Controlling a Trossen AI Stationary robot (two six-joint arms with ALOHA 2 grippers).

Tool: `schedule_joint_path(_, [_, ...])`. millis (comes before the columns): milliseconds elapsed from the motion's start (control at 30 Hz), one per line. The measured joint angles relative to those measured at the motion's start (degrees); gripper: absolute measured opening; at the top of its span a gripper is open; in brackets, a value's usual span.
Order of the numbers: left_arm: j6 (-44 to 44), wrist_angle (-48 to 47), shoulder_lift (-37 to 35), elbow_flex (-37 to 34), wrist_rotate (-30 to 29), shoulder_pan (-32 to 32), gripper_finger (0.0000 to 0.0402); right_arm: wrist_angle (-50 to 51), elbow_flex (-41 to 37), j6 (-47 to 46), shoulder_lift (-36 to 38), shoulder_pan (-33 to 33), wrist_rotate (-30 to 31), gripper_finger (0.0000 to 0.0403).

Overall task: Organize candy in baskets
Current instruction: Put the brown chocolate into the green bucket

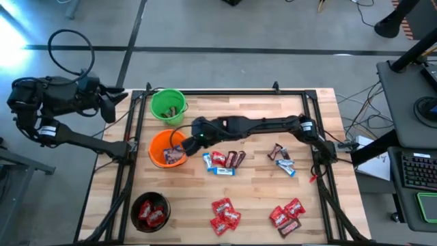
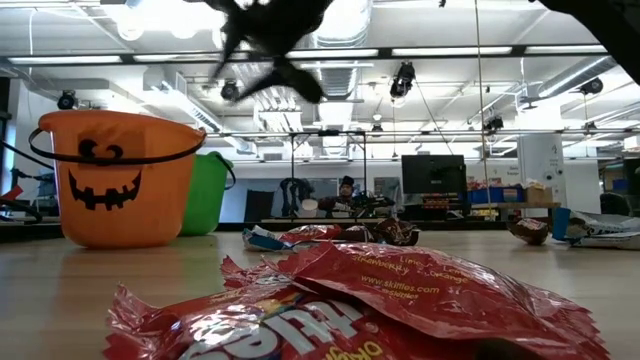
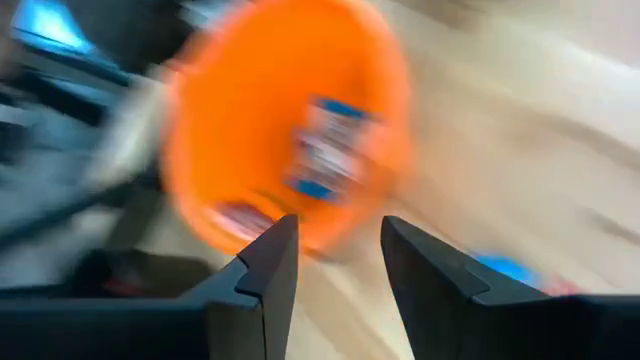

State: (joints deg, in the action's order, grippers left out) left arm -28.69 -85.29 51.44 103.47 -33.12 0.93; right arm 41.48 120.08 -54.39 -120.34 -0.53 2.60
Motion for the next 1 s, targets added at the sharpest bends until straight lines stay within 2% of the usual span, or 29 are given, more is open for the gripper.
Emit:
schedule_joint_path(200, [-2.59,-3.32,0.28,-2.24,4.31,0.00,0.0102,30.59,5.46,-3.39,0.23,2.12,4.31,0.0135])
schedule_joint_path(400, [-2.83,-0.97,0.61,-8.59,6.80,0.00,0.0102,47.95,5.83,-10.51,0.33,4.44,7.39,0.0134])
schedule_joint_path(633, [-0.87,5.91,0.66,-14.56,9.36,0.00,0.0102,48.46,2.23,-15.63,0.32,6.30,9.01,0.0134])
schedule_joint_path(1000, [-0.04,7.15,0.27,-15.36,8.13,-0.02,0.0102,48.45,-12.46,-31.58,2.01,6.49,9.43,0.0134])
